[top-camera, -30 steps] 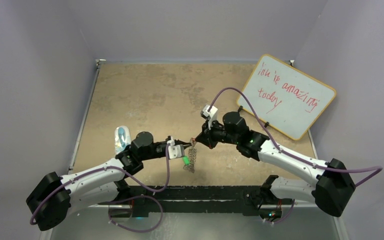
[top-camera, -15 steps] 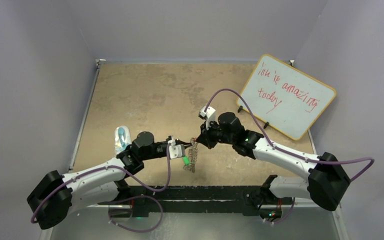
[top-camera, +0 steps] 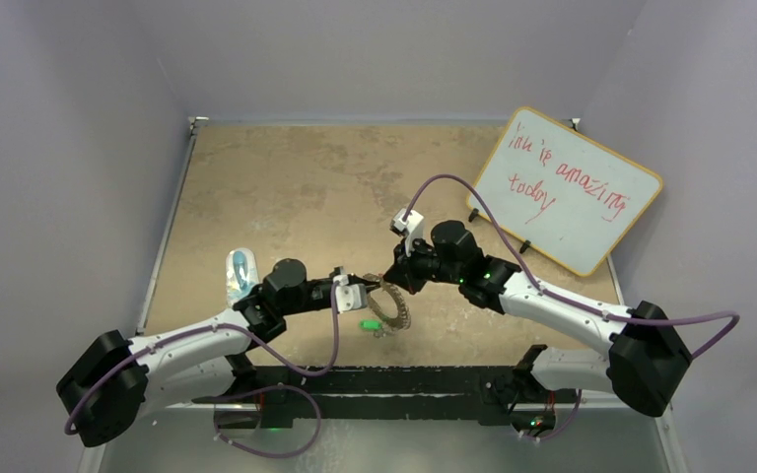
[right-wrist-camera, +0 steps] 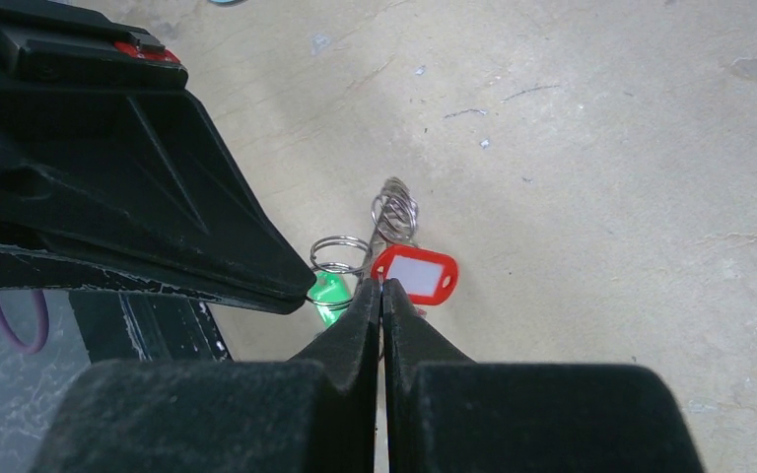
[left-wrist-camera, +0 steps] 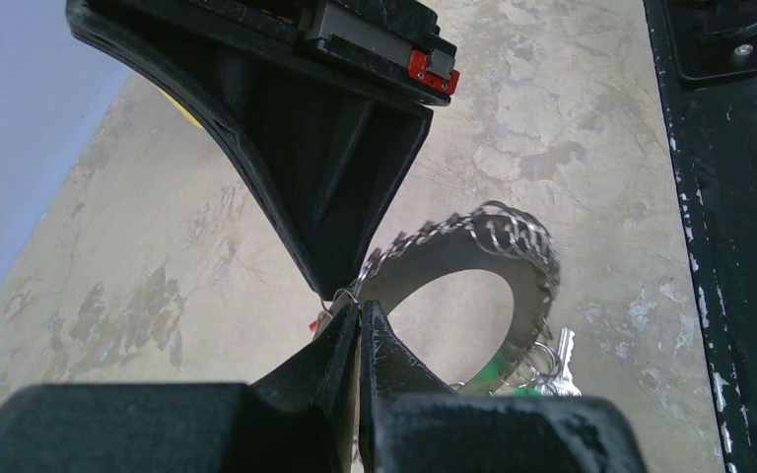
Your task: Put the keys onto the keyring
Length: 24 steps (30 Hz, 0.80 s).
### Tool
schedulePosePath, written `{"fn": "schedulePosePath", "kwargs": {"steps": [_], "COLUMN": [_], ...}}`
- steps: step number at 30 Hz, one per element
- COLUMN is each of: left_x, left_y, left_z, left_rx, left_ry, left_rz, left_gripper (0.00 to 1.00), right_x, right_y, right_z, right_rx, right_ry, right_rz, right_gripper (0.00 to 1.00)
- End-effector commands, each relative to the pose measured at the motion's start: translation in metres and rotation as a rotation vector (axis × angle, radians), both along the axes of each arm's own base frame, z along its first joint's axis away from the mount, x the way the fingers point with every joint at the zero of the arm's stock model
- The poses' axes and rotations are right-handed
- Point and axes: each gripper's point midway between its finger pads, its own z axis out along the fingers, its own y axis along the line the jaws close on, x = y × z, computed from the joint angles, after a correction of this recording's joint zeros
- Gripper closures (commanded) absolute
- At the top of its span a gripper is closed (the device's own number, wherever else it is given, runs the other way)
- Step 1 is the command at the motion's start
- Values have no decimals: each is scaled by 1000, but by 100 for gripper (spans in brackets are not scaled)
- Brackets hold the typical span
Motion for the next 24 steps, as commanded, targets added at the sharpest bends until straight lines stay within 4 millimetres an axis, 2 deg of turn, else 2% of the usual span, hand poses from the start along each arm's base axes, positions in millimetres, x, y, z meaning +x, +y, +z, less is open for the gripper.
{"fn": "schedulePosePath", "kwargs": {"steps": [1,7,10,13,16,24], "left_x": [2,8,10,10,11,13], "left_y": [-5,-3,1,5,9,7], "left_z": [7,1,-1,-1,-2,-6], "left_rx": [-30,-16,-13,-17,-22,-11], "left_ry": [-7,14,22,20,12,14], "left_rz": [2,37,62,82,104,104], "left_gripper": [100,98,92,80,74,74], "right_x": [-4,-3,-3,-3,-4,-4], "right_y": [8,6,6,7,8,9], "right_z": [11,7,8,7,8,8], "right_rx": [42,28,28,29,33,37], "right_ry": [-17,-5,-5,-1,1,4], "right_rz": [37,19,20,24,29,33], "right_gripper": [100,100,100,100,100,100]}}
